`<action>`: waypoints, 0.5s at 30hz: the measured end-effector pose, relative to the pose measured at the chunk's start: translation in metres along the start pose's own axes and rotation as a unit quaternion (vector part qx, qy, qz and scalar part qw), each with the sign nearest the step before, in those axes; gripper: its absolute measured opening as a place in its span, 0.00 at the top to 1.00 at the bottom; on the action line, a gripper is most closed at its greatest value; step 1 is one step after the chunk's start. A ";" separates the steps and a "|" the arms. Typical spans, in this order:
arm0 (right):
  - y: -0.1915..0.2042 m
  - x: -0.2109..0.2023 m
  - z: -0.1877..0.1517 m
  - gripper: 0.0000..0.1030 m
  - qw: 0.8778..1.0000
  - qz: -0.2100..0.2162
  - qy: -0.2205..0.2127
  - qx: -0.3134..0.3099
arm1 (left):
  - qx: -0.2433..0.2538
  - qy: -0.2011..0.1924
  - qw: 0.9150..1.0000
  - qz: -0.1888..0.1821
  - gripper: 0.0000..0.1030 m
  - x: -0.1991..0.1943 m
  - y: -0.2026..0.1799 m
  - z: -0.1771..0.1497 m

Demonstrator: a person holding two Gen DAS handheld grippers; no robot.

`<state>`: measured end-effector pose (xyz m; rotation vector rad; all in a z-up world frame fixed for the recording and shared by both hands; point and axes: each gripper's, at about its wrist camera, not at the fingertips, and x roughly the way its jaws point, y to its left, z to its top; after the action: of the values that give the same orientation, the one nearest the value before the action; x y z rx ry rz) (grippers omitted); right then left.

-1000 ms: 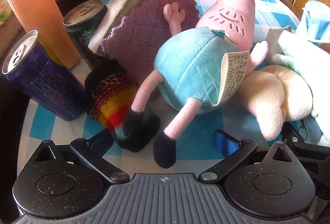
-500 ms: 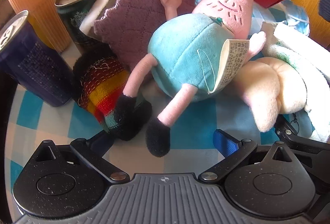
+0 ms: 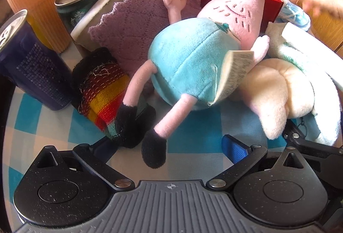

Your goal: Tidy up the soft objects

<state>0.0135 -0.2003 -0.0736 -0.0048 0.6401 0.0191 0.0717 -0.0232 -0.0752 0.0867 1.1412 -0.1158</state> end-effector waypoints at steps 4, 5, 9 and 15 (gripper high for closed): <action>-0.004 -0.002 0.000 0.18 1.000 0.000 0.000 0.001 | -0.016 -0.010 1.000 -0.003 0.05 -0.008 0.000 -0.005; -0.004 -0.003 0.000 0.18 1.000 0.000 0.000 0.000 | -0.012 -0.015 1.000 0.002 0.05 -0.010 -0.002 -0.006; -0.002 -0.005 0.002 0.18 1.000 0.000 0.000 0.000 | 0.009 -0.043 0.998 0.034 0.05 -0.023 -0.010 -0.008; -0.001 -0.004 0.001 0.18 1.000 0.000 0.000 0.000 | -0.010 -0.107 0.992 0.065 0.05 -0.052 -0.010 -0.008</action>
<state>0.0108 -0.2018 -0.0698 -0.0045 0.6395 0.0186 0.0414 -0.0299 -0.0317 0.1284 0.9194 0.0021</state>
